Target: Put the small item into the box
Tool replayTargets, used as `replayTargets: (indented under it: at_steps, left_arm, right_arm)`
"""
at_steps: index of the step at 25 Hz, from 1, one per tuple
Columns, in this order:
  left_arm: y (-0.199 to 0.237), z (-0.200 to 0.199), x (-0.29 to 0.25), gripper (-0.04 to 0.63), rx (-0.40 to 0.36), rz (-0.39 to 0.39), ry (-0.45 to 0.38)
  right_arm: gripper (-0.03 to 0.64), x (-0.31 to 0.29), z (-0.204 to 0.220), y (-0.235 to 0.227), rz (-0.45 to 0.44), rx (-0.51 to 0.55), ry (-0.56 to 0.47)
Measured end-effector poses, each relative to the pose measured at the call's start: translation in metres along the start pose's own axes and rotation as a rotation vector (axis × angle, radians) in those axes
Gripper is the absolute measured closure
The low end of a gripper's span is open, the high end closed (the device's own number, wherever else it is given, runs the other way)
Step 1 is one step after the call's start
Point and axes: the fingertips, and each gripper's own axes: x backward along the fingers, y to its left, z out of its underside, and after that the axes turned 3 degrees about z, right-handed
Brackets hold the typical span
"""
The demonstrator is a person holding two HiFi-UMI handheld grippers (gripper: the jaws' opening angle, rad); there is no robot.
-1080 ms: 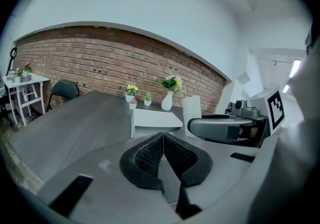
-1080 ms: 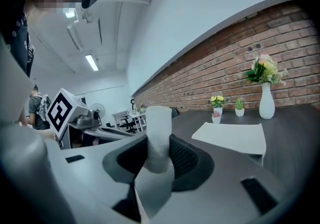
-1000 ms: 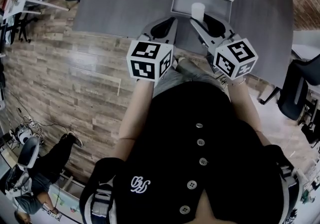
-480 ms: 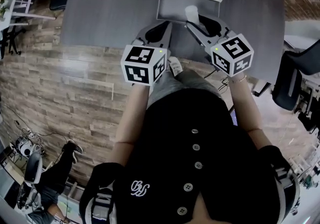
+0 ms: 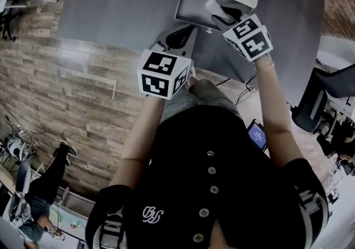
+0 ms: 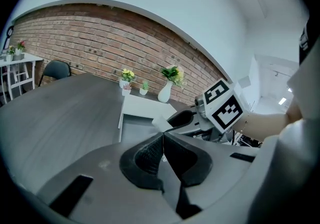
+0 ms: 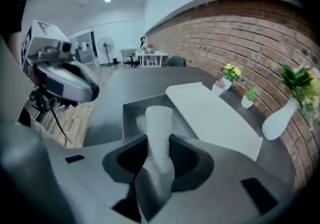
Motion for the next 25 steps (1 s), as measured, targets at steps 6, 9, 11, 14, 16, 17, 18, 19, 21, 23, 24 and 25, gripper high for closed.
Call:
replayTargets:
  at_steps: [6,9,11,14,16,17,18,19,21,23,24,25]
  left_arm:
    - [0.01,0.008,-0.004,0.581,0.038,-0.028,0.006]
    - [0.014,0.01,-0.006,0.581,0.047,-0.042,0.006]
    - [0.017,0.013,-0.008,0.581,0.053,-0.049,0.008]
    - [0.017,0.018,-0.009,0.581,0.061,-0.057,0.008]
    - [0.016,0.02,-0.01,0.581,0.062,-0.056,0.009]
    - [0.016,0.02,-0.009,0.581,0.061,-0.055,0.01]
    - [0.016,0.019,-0.009,0.581,0.059,-0.054,0.011]
    - [0.016,0.018,-0.008,0.581,0.056,-0.055,0.011]
    - [0.016,0.015,-0.007,0.581,0.046,-0.058,0.013]
    - [0.016,0.013,-0.006,0.581,0.037,-0.061,0.014]
    - [0.015,0.012,-0.006,0.581,0.033,-0.062,0.013]
    - [0.013,0.012,-0.005,0.581,0.029,-0.063,0.012]
  right_arm:
    - [0.48,-0.04,0.027,-0.004,0.005,0.077,0.185]
    - [0.48,-0.053,0.035,-0.003,0.002,0.105,0.232]
    - [0.477,-0.058,0.037,-0.003,-0.003,0.121,0.235]
    - [0.471,-0.061,0.039,-0.002,-0.002,0.138,0.232]
    - [0.469,-0.061,0.039,0.0,-0.001,0.145,0.23]
    - [0.468,-0.06,0.039,0.001,-0.003,0.149,0.226]
    - [0.462,-0.06,0.038,0.002,-0.007,0.153,0.221]
    - [0.458,-0.059,0.036,0.003,-0.011,0.158,0.215]
    - [0.445,-0.056,0.032,0.002,-0.008,0.164,0.203]
    - [0.427,-0.053,0.028,0.0,0.003,0.166,0.187]
    - [0.425,-0.05,0.027,-0.001,0.009,0.165,0.178]
    - [0.422,-0.048,0.026,-0.001,0.015,0.163,0.168]
